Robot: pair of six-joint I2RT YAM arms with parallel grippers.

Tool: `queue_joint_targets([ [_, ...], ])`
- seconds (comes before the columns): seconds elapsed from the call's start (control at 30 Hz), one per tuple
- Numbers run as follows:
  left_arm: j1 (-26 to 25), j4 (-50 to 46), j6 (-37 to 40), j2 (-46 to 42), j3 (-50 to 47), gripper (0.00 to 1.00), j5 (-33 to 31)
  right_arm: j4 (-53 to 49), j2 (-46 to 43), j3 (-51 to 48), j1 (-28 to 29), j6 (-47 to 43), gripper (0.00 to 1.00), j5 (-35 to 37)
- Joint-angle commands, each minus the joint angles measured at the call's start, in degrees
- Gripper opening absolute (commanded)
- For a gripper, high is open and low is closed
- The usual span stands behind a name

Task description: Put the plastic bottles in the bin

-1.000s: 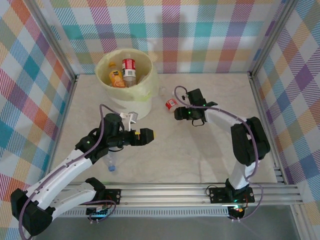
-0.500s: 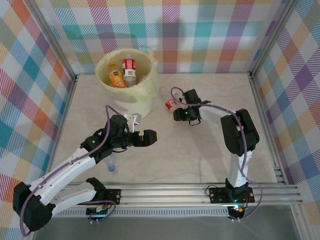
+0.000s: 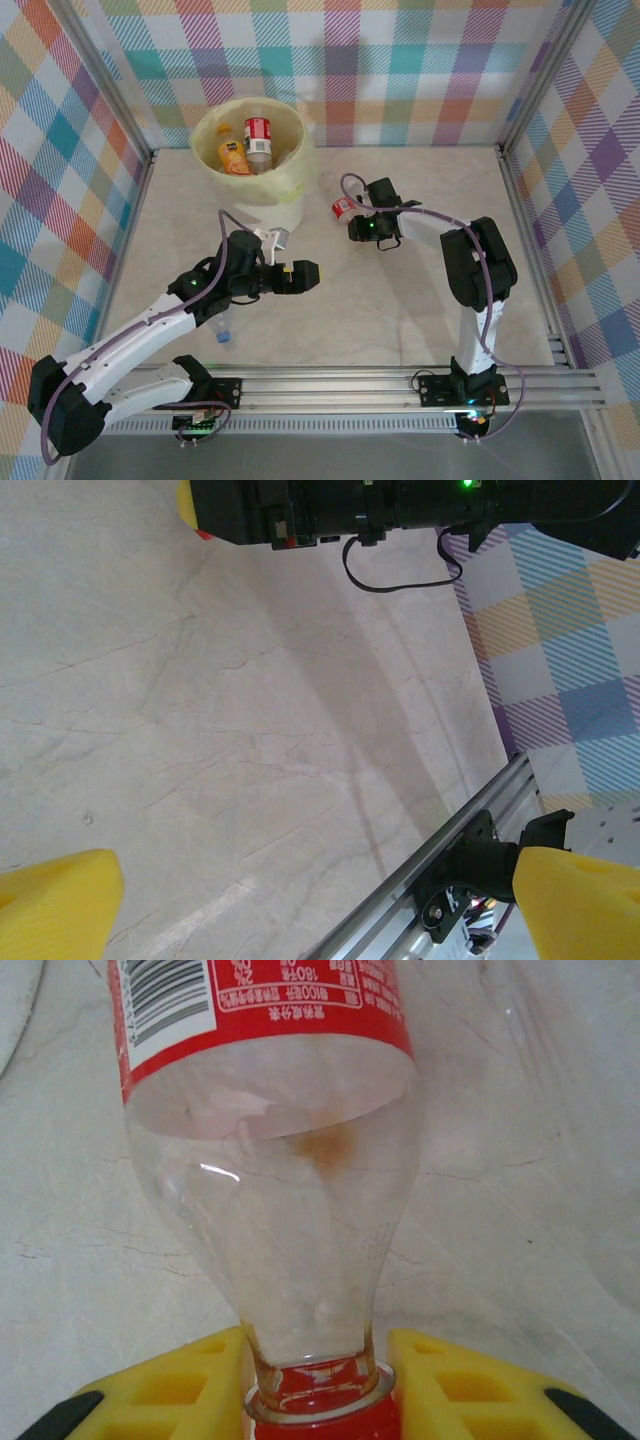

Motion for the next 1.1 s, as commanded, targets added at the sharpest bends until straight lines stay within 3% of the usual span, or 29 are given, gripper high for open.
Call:
queue_joint_targets([
  [0.0,-0.9,2.8,-1.1,0.3,0.0,1.00,-0.3,1.2,-3.5,-2.2,-0.1,-1.4,0.32,-1.4],
  [0.27,-0.9,3.0,-4.3,1.2,0.3,1.00,-3.3,0.6,-12.3,-8.2,1.3,-1.2,0.29,-1.8],
  [0.6,-0.8,8.5,-9.3,6.0,0.9,0.99,-2.9,0.0,-32.9,-21.6,2.6,5.3,0.28,-7.6],
  [0.8,-0.6,14.1,-10.9,12.4,4.2,0.99,-0.6,-3.1,-44.5,-26.8,3.7,8.0,0.28,-13.4],
  [1.07,0.5,28.2,-16.4,19.3,5.5,1.00,2.9,-5.5,-56.9,-32.1,4.2,12.9,0.27,-21.4],
])
